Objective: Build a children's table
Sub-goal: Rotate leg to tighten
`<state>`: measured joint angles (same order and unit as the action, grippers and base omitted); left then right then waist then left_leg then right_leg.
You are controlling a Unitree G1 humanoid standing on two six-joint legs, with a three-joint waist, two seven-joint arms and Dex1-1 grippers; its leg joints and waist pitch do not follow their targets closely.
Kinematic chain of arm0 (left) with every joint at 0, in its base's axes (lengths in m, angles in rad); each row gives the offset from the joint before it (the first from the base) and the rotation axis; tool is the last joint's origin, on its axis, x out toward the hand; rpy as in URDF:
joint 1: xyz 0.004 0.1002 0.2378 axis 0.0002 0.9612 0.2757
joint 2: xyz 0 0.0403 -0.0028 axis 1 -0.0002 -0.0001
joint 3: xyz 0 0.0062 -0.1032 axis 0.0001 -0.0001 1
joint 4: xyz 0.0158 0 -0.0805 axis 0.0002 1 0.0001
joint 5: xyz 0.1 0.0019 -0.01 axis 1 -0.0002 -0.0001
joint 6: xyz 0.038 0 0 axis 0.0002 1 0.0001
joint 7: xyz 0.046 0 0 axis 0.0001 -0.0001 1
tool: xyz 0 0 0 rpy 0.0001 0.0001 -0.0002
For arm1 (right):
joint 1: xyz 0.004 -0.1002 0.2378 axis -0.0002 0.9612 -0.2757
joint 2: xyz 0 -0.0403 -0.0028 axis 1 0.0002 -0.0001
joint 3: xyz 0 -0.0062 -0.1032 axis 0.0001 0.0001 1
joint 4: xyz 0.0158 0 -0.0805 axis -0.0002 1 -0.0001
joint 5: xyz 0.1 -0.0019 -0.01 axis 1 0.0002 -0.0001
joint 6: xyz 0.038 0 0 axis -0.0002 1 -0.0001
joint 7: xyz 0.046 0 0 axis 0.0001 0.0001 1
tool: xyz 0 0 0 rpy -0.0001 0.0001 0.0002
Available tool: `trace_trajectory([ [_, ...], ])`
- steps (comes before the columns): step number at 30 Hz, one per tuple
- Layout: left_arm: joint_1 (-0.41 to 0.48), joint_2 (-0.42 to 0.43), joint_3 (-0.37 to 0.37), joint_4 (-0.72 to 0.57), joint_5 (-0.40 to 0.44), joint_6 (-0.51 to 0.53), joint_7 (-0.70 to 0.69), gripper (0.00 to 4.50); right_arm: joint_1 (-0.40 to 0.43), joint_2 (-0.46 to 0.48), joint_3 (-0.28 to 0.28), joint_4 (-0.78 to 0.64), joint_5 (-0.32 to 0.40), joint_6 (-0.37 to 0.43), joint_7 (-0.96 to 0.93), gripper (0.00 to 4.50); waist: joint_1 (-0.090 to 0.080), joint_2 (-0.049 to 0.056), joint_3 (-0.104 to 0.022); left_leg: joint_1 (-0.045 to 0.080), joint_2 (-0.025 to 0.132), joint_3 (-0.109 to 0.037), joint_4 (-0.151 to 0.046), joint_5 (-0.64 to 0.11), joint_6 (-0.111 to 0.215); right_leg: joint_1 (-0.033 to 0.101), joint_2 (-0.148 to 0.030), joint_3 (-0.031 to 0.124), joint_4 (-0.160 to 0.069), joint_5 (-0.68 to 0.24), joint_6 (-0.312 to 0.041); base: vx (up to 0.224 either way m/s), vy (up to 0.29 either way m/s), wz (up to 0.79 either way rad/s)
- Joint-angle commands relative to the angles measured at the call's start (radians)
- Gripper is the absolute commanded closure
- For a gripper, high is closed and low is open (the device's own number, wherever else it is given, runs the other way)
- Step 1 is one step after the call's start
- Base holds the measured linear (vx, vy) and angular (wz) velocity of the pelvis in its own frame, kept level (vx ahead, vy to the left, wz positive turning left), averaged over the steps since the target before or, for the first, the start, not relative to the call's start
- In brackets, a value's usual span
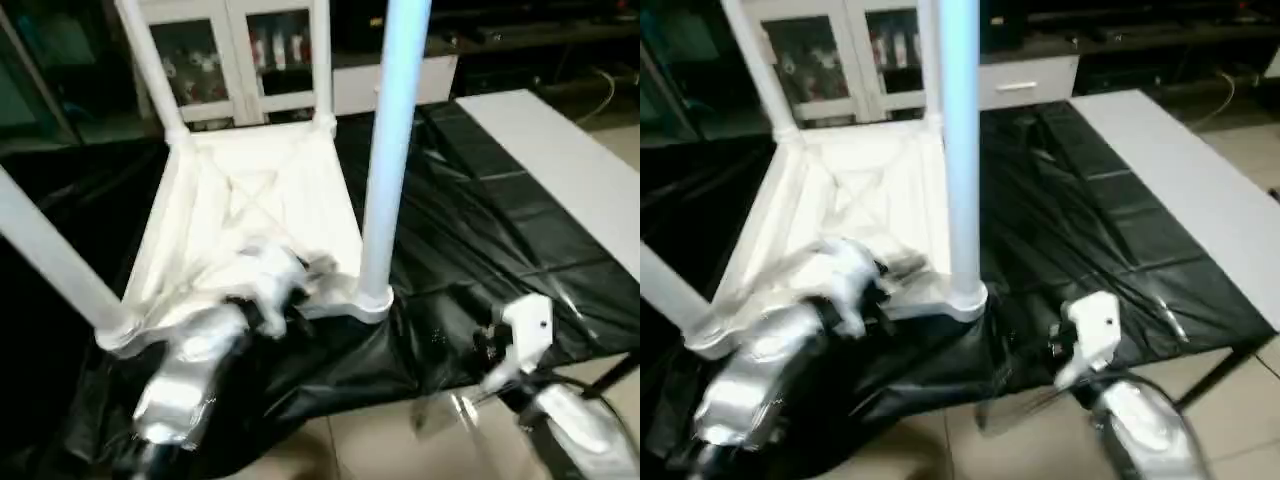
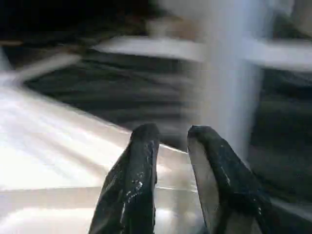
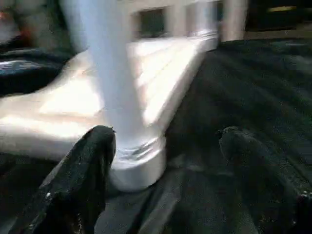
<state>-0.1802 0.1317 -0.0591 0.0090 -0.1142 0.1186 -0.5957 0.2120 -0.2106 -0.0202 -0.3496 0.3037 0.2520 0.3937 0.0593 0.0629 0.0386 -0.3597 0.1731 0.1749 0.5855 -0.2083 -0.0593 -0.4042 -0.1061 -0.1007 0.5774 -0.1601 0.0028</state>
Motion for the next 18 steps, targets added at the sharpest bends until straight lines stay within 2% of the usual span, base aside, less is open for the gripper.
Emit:
trace_trajectory([
  [1, 0.047, -0.03, 0.099, -0.039, -0.02, 0.002, 0.121, 3.16, 0.003, 0.024, 0.004, -0.024, -0.007, 0.027, -0.058, 0.73, 0.0, -0.028, -0.042, -0.015, 0.048, -0.023, -0.081, -0.268, 0.066, 0.039, -0.045, 0.043, -0.091, -0.479, -0.075, 0.0, 0.0, 0.0],
  [2, 0.057, -0.041, 0.112, -0.051, -0.018, 0.005, 0.142, 3.16, -0.001, 0.025, 0.007, -0.02, -0.009, 0.028, -0.059, 0.73, -0.004, -0.042, -0.043, -0.015, 0.048, -0.022, -0.081, -0.279, 0.064, 0.041, -0.044, 0.042, -0.095, -0.497, -0.064, 0.0, 0.0, 0.0],
  [3, 0.066, -0.049, 0.119, -0.066, -0.017, 0.01, 0.156, 3.16, -0.005, 0.026, 0.007, -0.021, -0.008, 0.037, -0.061, 0.73, 0.0, -0.04, -0.046, -0.012, 0.048, -0.023, -0.08, -0.277, 0.06, 0.041, -0.046, 0.043, -0.093, -0.5, -0.058, 0.0, 0.0, 0.0],
  [4, 0.075, -0.057, 0.12, -0.081, -0.018, 0.022, 0.165, 3.16, -0.013, 0.025, 0.008, -0.022, -0.004, 0.045, -0.059, 0.73, -0.002, -0.048, -0.044, -0.008, 0.052, -0.023, -0.084, -0.294, 0.048, 0.034, -0.04, 0.047, -0.099, -0.486, -0.048, 0.0, 0.0, 0.0],
  [5, 0.075, -0.057, 0.12, -0.081, -0.018, 0.022, 0.165, 3.16, -0.013, 0.025, 0.008, -0.022, -0.004, 0.045, -0.059, 0.73, -0.002, -0.048, -0.044, -0.008, 0.052, -0.023, -0.084, -0.294, 0.048, 0.034, -0.04, 0.047, -0.099, -0.486, -0.048, 0.0, 0.0, 0.0],
  [6, 0.082, -0.065, 0.115, -0.097, -0.012, 0.023, 0.18, 3.16, -0.026, 0.021, 0.01, -0.022, 0.001, 0.057, -0.051, 0.73, 0.002, -0.053, -0.047, -0.007, 0.056, -0.026, -0.087, -0.286, 0.041, 0.037, -0.041, 0.049, -0.093, -0.443, -0.054, 0.0, 0.0, 0.0],
  [7, 0.085, -0.071, 0.11, -0.111, -0.015, 0.031, 0.196, 3.16, -0.036, 0.016, 0.016, -0.021, -0.007, 0.061, -0.048, 0.73, 0.004, -0.056, -0.045, -0.007, 0.06, -0.026, -0.089, -0.281, 0.035, 0.037, -0.041, 0.053, -0.087, -0.382, -0.07, 0.0, 0.0, 0.0],
  [9, 0.085, -0.071, 0.099, -0.123, -0.009, 0.031, 0.209, 3.16, -0.051, 0.006, 0.027, -0.013, -0.026, 0.059, -0.042, 0.73, 0.008, -0.059, -0.045, -0.006, 0.061, -0.026, -0.089, -0.277, 0.029, 0.039, -0.041, 0.054, -0.08, -0.344, -0.08, 0.0, 0.0, 0.0],
  [10, 0.088, -0.074, 0.094, -0.131, -0.001, 0.038, 0.225, 3.16, -0.059, 0.001, 0.033, -0.008, -0.036, 0.053, -0.043, 0.73, 0.008, -0.065, -0.045, -0.009, 0.059, -0.024, -0.089, -0.268, 0.027, 0.042, -0.042, 0.057, -0.077, -0.305, -0.089, 0.0, 0.0, 0.0],
  [18, 0.107, -0.065, 0.077, -0.145, 0.028, 0.046, 0.241, 3.16, -0.07, -0.018, 0.039, -0.006, -0.032, 0.049, -0.028, 0.73, 0.015, -0.071, -0.043, -0.01, 0.055, -0.023, -0.085, -0.265, 0.029, 0.045, -0.046, 0.06, -0.08, -0.344, -0.074, 0.0, 0.0, 0.0],
])
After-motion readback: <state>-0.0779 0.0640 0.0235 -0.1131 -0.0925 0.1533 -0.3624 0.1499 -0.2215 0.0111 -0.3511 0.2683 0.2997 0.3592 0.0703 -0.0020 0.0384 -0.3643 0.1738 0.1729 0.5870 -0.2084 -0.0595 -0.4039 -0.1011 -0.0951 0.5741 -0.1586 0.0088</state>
